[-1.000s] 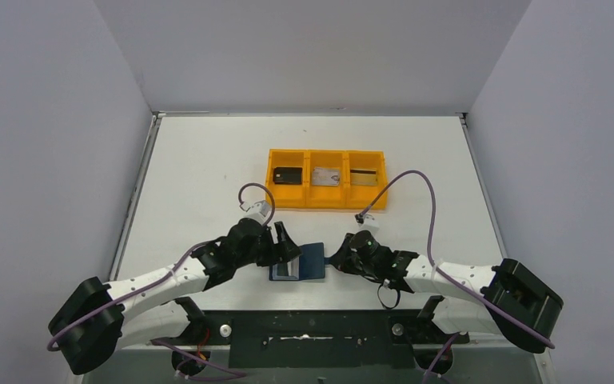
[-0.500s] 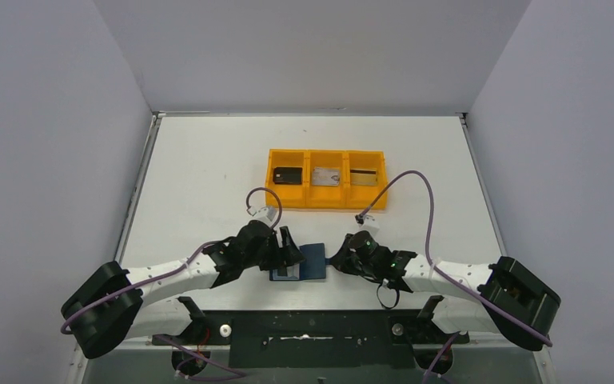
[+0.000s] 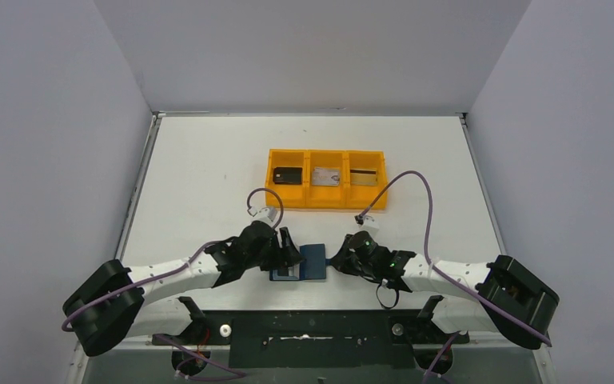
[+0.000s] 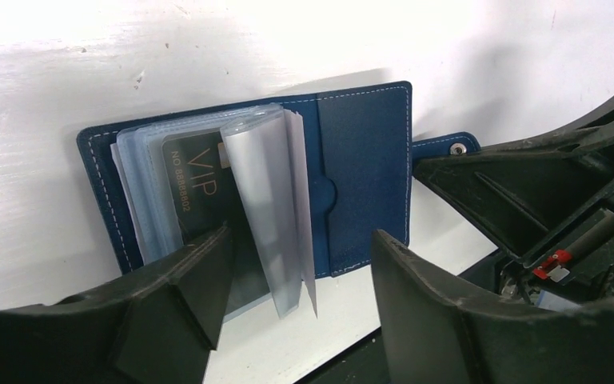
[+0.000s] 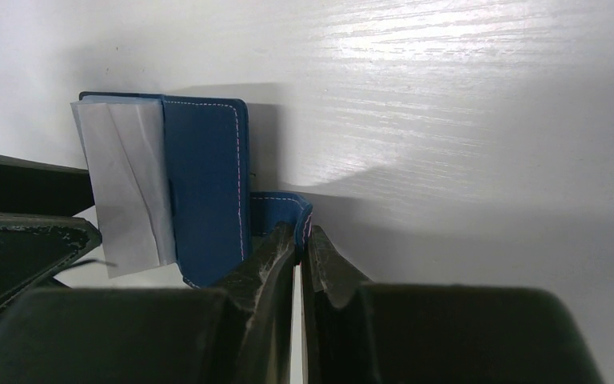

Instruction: Take the credit cards out of the card holder

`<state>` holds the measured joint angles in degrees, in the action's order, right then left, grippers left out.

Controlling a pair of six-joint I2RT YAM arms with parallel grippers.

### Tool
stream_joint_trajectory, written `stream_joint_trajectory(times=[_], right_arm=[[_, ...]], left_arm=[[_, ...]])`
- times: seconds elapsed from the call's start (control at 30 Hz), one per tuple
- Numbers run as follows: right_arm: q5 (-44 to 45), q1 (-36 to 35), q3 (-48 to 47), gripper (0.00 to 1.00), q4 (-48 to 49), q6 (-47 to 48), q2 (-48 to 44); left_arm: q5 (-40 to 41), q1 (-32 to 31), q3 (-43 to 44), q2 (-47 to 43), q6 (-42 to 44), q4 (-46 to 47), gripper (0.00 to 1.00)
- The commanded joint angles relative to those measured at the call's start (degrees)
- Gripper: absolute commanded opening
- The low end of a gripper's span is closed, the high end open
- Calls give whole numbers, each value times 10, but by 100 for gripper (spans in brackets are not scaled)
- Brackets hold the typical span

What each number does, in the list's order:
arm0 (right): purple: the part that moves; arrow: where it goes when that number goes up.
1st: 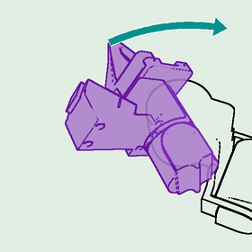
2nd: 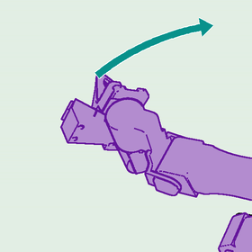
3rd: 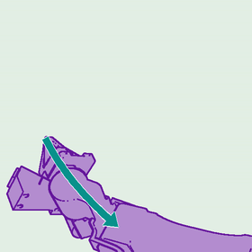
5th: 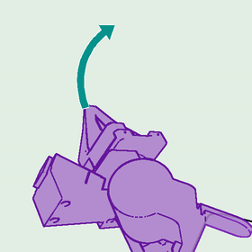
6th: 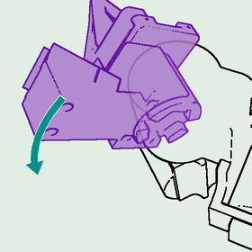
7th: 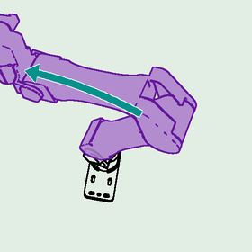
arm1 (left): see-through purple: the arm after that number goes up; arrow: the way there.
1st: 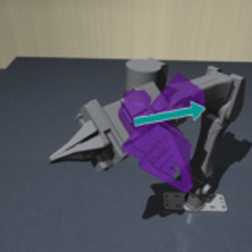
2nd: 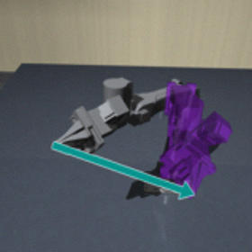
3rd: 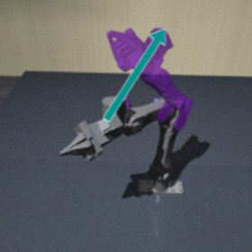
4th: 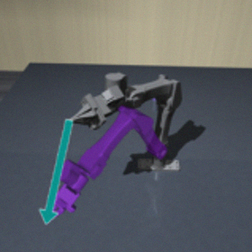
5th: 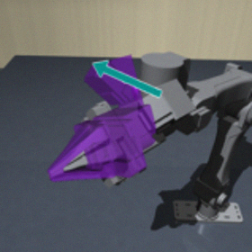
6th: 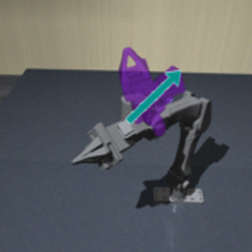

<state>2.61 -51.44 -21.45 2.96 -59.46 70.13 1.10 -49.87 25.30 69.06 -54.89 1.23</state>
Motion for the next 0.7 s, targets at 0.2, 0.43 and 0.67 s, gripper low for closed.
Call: stream_joint_trajectory(times=[0.2, 0.43, 0.67], right_arm=[[13, 0, -5, 5, 28, -5, 12], [14, 0, -5, 5, 27, -6, 10], [10, 0, -5, 5, 30, -6, 12]], left_arm=[[35, -10, 13, -12, -17, -9, 51], [13, -8, -22, -39, -23, 61, 35], [-51, -13, 21, 49, 0, 109, 35]])
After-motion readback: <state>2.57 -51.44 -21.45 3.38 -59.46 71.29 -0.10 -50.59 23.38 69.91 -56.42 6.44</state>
